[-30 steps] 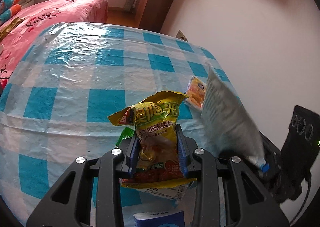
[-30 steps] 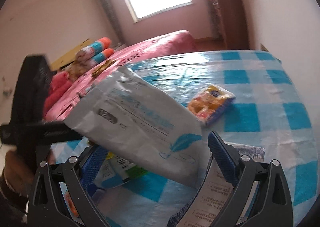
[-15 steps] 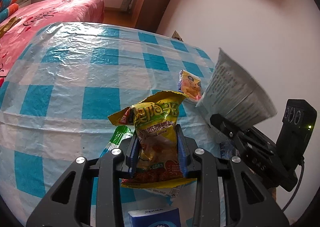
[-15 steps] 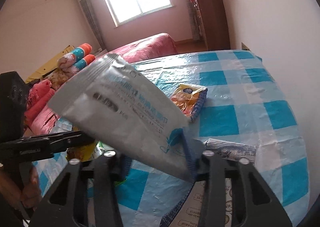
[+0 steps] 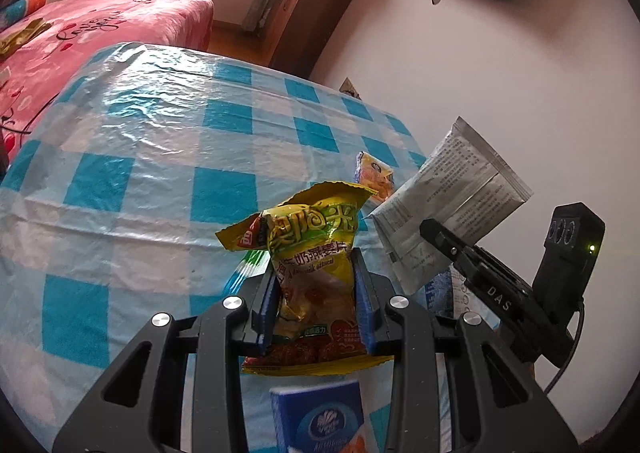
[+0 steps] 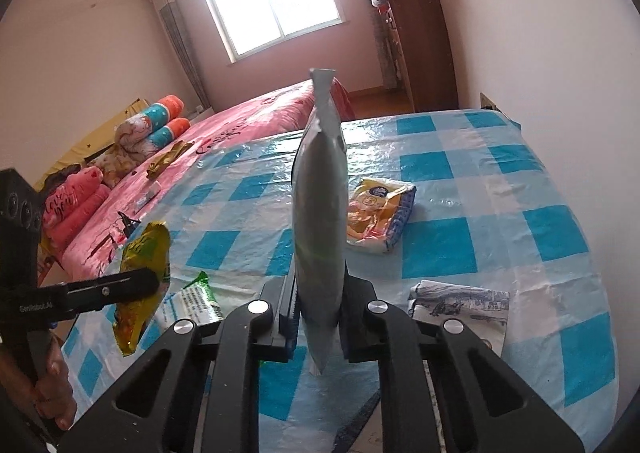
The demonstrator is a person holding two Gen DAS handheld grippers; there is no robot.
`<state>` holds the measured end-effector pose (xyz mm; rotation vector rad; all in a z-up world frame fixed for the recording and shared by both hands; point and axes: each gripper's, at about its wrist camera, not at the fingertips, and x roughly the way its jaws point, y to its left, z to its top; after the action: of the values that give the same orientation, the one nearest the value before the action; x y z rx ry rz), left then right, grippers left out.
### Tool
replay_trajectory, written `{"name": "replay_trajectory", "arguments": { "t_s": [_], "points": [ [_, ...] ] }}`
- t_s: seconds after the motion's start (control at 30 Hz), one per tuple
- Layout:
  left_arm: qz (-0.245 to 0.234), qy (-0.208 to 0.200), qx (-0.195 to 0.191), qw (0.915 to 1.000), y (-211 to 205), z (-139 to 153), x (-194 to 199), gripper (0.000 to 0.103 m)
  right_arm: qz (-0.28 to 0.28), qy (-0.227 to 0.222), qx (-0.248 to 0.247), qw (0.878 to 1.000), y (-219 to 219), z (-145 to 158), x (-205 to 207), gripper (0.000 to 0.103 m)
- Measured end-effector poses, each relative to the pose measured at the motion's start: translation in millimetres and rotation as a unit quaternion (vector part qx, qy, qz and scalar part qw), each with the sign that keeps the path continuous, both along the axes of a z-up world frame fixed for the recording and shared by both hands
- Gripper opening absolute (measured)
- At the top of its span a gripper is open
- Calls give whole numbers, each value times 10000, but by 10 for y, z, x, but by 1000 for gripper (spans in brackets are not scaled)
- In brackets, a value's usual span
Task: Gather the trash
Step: 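Carry both bags over the orange bucket and open both grippers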
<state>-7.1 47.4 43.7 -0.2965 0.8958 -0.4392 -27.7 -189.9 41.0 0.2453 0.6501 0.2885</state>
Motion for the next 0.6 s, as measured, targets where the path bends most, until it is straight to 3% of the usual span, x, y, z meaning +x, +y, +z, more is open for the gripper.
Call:
{"name": "replay_trajectory", "arguments": {
  "t_s": [0.6],
  "points": [
    [701,-62,-278,9971,853,-44,-506,35,301,21,127,9995,429,353,-223,16]
  ]
}}
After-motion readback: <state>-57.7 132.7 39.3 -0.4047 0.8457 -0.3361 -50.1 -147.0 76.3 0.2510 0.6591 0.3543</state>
